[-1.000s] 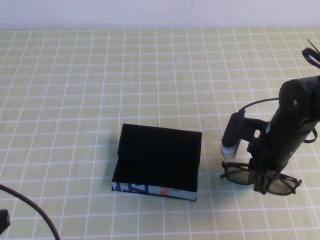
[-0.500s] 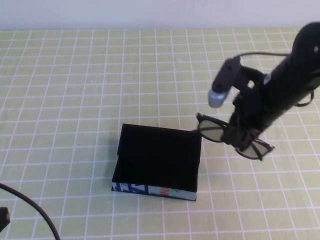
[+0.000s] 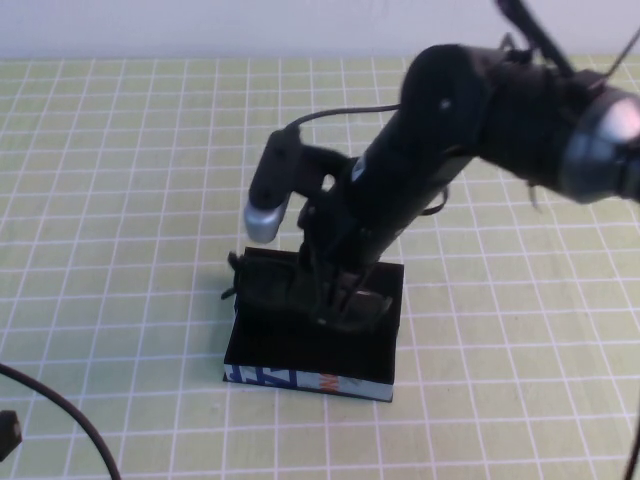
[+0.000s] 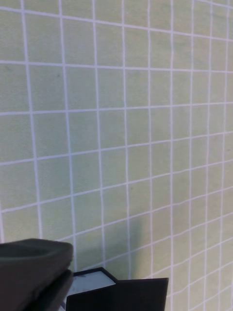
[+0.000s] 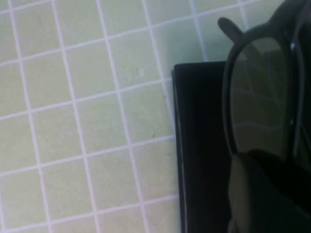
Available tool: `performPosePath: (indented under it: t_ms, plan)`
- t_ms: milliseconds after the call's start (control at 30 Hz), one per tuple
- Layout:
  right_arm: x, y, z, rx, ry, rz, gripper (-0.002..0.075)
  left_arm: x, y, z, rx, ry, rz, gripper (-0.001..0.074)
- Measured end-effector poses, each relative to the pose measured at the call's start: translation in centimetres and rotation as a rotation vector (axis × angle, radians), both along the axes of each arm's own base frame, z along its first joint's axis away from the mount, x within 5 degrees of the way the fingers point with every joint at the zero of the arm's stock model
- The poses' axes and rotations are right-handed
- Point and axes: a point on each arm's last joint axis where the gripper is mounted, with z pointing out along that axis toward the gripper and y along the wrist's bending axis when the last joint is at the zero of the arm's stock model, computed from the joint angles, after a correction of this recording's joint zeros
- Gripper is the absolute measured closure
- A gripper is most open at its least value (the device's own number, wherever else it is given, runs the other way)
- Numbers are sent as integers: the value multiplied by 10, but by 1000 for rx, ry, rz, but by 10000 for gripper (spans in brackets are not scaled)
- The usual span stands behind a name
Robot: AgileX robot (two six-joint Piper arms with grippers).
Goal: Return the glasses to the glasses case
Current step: Place the glasses in the glasses case
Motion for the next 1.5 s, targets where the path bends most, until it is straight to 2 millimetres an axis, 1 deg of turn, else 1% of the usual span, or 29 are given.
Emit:
performPosePath:
  t_ms: [100,200,300,367,500,667,767,833,933,1000,1067,1167,1267,1400,1433,1500]
  plan:
    - [7,13,-20,-52,32,33,665,0,0,0,-2,0,0,738]
    - [15,20,-38,-98,57,47,665,0,0,0,-1,4,0,738]
    - [20,22,-55,-139,81,46,665,-1,0,-1,0,10,-1,738]
    - [22,22,-63,-162,98,35,665,-1,0,-1,0,10,-1,738]
    - [23,21,-72,-203,120,12,665,-1,0,-1,0,10,-1,738]
    - [24,21,-74,-210,122,3,660,-1,0,-1,0,12,-1,738]
    - [24,21,-73,-209,122,0,610,-1,0,-1,0,12,-1,738]
    - [24,21,-73,-207,120,-1,543,-1,0,-1,0,12,-1,738]
    - [24,21,-71,-205,117,-1,463,-1,-2,-1,-31,23,-4,738]
    - [25,21,-66,-203,109,2,438,-2,-4,-2,-53,44,-14,738]
    - [25,21,-58,-203,96,9,432,-4,-6,-4,-53,66,-40,738]
    - [26,21,-34,-180,55,17,452,-6,-9,-5,-22,76,-114,738]
    - [25,20,-5,-135,-2,18,523,-7,-15,-4,39,46,-236,738]
    - [21,14,36,-67,-80,1,669,0,-27,-7,39,57,-382,738]
    - [19,11,44,-54,-90,-8,694,3,-31,-9,43,69,-430,738]
    - [18,3,57,-39,-106,-29,721,7,-38,-13,55,92,-532,738]
